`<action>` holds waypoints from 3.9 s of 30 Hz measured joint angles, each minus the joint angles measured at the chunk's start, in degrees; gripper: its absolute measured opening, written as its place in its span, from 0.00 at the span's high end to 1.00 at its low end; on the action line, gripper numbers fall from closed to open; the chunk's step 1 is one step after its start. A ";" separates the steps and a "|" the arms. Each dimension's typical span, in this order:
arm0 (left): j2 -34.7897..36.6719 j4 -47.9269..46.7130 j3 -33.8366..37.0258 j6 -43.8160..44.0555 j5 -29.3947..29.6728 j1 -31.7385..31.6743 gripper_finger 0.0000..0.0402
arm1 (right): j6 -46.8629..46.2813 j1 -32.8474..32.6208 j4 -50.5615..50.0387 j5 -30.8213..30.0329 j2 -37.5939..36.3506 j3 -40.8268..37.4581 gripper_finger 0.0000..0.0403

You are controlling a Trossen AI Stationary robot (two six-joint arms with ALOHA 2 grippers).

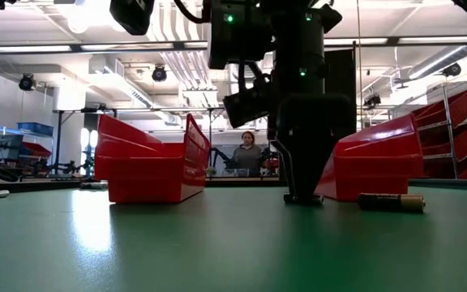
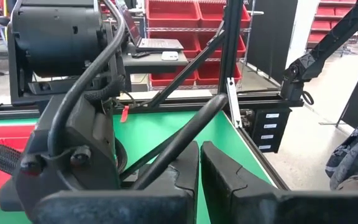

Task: Sort batteries
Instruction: Put the silver battery into the right red bin

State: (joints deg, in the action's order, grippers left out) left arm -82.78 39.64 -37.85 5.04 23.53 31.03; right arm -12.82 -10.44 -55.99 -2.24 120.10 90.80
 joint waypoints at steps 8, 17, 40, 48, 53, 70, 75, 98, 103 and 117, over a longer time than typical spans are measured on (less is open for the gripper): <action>0.00 -0.20 0.00 0.00 0.04 0.00 1.00 | 0.88 -0.17 -0.63 3.61 0.08 0.00 0.60; 0.00 -0.11 0.00 -0.02 -0.28 0.04 1.00 | 1.09 -2.16 -0.11 4.04 0.10 -0.02 0.78; 0.07 -0.39 -0.04 0.02 1.01 -0.20 1.00 | -12.10 -17.63 8.44 3.69 0.12 -0.04 0.94; 0.52 -0.37 -0.04 -0.14 0.35 0.44 1.00 | -17.74 -24.48 15.38 -7.46 -0.18 -3.50 0.94; 0.72 -0.27 -0.04 -0.36 0.31 0.42 1.00 | -23.02 -28.30 26.96 -14.19 -0.27 -8.23 0.93; 0.69 1.07 -0.02 -0.22 1.51 0.37 1.00 | -31.17 -31.10 56.32 -27.52 0.23 -24.68 0.74; 0.68 1.05 -0.02 -0.22 1.51 0.37 1.00 | -27.91 -31.10 64.58 -28.84 2.28 -27.99 0.81; 0.59 1.05 -0.02 0.00 1.46 0.37 1.00 | -23.13 -31.30 65.41 -27.71 -1.35 -29.05 0.92; 0.28 1.04 -0.02 0.00 1.46 0.37 1.00 | -21.29 -31.21 59.35 -27.49 -6.61 -29.37 0.93; 0.24 0.67 0.00 0.00 1.44 0.37 1.00 | -18.48 -29.97 28.52 -31.40 -30.51 -26.61 0.93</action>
State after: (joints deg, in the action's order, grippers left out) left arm -82.54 40.30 -37.85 5.04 24.97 31.40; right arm -31.30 -40.40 -27.48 -33.64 89.59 64.20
